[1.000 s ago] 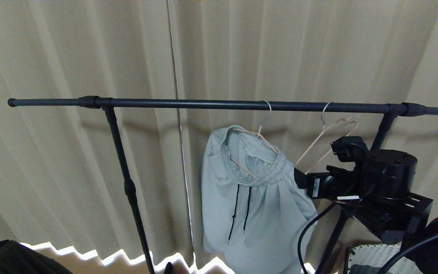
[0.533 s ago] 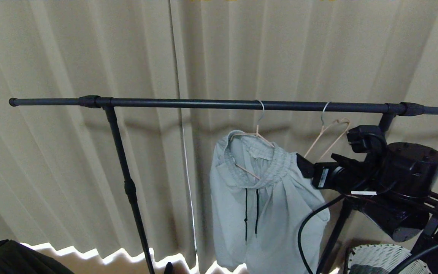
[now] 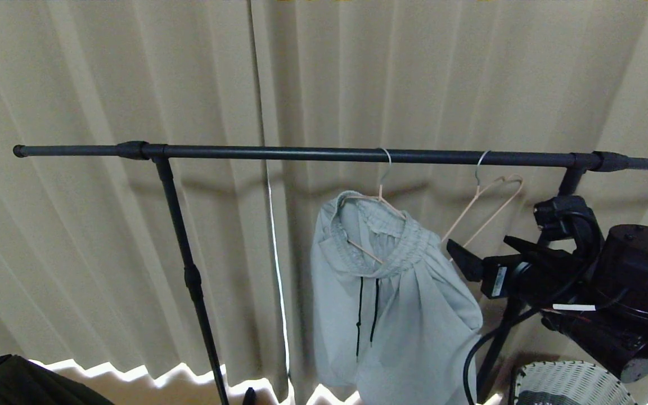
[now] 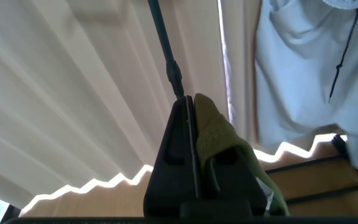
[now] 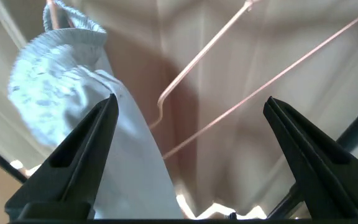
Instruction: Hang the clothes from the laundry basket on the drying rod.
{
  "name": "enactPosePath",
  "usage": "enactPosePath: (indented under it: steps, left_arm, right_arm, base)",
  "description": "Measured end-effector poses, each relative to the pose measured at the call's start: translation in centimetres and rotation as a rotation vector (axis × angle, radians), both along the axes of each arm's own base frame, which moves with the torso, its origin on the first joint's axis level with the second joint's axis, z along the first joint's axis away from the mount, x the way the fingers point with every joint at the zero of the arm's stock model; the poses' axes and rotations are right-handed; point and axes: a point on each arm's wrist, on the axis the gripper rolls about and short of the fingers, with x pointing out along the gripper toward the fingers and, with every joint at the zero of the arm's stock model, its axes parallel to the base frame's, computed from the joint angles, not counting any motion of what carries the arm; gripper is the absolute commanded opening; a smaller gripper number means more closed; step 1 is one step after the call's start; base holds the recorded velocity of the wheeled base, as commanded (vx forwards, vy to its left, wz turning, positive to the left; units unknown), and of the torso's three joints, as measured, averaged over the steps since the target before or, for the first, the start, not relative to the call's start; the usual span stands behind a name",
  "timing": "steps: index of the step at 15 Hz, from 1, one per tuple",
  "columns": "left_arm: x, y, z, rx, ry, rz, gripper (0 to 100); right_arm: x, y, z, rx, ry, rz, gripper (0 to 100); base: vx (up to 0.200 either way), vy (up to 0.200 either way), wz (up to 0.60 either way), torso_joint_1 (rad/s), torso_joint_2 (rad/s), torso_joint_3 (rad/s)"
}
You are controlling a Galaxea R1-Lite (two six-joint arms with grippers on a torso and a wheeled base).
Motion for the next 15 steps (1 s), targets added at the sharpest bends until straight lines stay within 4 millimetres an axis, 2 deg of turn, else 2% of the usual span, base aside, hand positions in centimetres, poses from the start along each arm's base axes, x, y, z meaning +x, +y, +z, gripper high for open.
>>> enactPosePath:
  steps: [3, 5, 9, 15]
  left_arm:
    - [0.0, 0.0, 0.0, 0.0, 0.0, 0.0, 0]
    - [0.0, 0.0, 0.0, 0.0, 0.0, 0.0, 0]
    - [0.0, 0.0, 0.0, 0.001, 0.0, 0.0, 0]
    - [0.0, 0.0, -0.1, 0.001, 0.003, 0.001, 0]
  right_arm:
    - [-0.6, -1.0, 0.4, -0.019, 0.01, 0.018, 100]
    - [0.1, -1.8, 1.2, -0.004, -0.016, -0.014, 100]
    - [3.0, -1.4, 1.2, 0.004, -0.019, -0.045, 100]
    - [6.9, 0.3, -1.4, 0.017, 0.049, -0.053, 100]
  base:
    - [0.0, 0.0, 0.0, 0.0, 0.0, 0.0]
    - [0.0, 0.0, 0.0, 0.0, 0.0, 0.0]
    - [0.0, 0.0, 0.0, 0.0, 0.0, 0.0]
    - [0.0, 0.0, 0.0, 0.0, 0.0, 0.0]
